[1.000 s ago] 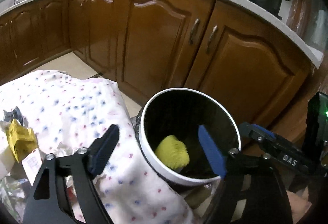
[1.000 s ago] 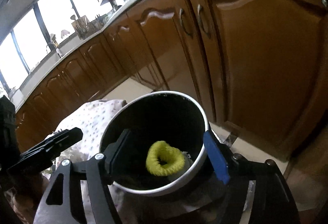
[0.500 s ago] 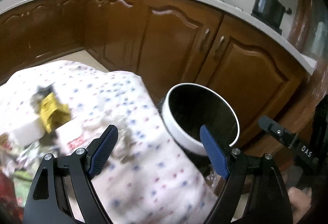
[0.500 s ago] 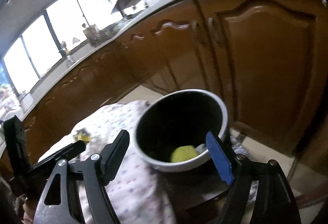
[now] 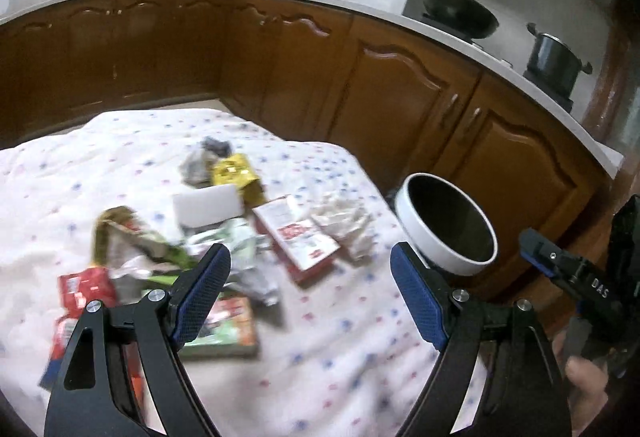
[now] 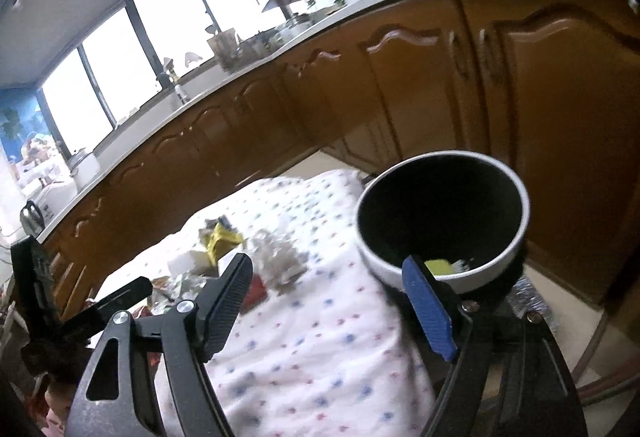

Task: Collect trash
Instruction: 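Grasp the crumpled tissue with the left tool while the right tool grasps another tissue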

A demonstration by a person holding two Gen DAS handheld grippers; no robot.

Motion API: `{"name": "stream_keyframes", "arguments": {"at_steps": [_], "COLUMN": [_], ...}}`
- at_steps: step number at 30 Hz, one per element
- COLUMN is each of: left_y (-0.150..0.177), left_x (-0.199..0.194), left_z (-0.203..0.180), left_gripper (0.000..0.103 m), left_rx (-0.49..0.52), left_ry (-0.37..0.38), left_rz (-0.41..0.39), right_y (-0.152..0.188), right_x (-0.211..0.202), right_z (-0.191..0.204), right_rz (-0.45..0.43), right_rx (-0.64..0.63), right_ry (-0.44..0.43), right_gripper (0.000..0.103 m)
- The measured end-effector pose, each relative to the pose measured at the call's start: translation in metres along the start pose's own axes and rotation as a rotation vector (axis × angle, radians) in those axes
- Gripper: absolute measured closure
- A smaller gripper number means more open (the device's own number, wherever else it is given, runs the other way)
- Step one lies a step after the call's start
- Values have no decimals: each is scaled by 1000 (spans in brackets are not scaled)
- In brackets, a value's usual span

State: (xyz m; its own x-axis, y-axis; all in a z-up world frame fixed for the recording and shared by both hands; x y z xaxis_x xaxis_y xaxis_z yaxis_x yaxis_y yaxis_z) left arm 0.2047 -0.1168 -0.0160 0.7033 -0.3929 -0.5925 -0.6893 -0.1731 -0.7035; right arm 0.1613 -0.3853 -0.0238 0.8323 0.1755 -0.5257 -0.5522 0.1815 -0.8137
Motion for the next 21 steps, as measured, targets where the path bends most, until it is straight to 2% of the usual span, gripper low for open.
{"name": "stream_keyframes", "arguments": {"at_steps": [6, 10, 14, 21], "left_y": [-1, -1, -3, -5], "left_x": [-7, -1, 10, 37], "left_z": [31, 44, 49, 40], "left_gripper": [19, 19, 19, 20], "left_rx": [-17, -25, -25, 31], "left_ry": [-47, -75, -84, -110], "left_rz": [3, 25, 55, 87], "right_y": [7, 7, 4, 2], "right_x": [23, 40, 64, 113], "right_z": [28, 42, 53, 59], "right_rz": [35, 49, 80, 169], "right_rx": [-29, -60, -88, -83], "right_ry": [-46, -61, -80, -96], "right_gripper": [24, 19, 19, 19]}}
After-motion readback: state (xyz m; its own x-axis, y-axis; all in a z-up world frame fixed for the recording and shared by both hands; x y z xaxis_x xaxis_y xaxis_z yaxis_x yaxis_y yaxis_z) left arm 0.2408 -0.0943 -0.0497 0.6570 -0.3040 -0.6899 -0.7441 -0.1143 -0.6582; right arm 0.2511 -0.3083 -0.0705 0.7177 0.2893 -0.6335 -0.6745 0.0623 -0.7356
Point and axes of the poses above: each gripper's, at about its wrist camera, not at the fingertips, and x roughly the way its jaws point, z to its left, y to its underside, the point moved 4 cm from there along x, roughly the way its jaws point, and after that the axes turned 10 degrees about -x, right-handed, at the moved point
